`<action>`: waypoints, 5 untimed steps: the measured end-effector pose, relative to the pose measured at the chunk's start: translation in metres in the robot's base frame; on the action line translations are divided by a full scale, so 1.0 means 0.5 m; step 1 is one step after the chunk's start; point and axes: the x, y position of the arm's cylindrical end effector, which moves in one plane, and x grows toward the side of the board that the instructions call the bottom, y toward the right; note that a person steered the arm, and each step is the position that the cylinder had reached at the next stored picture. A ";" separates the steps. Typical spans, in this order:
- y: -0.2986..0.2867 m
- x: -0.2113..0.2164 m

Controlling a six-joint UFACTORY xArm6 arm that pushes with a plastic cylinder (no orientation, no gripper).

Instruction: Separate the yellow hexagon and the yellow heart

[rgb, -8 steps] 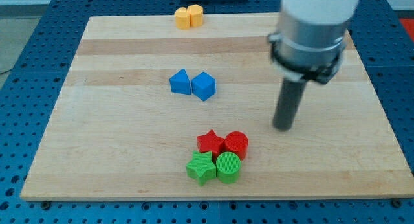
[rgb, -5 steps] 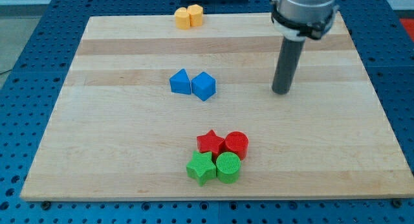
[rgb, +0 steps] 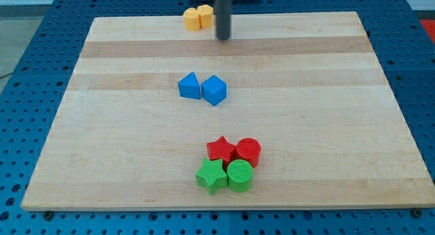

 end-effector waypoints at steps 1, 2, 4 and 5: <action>-0.212 0.010; -0.388 -0.058; -0.408 -0.163; -0.346 -0.164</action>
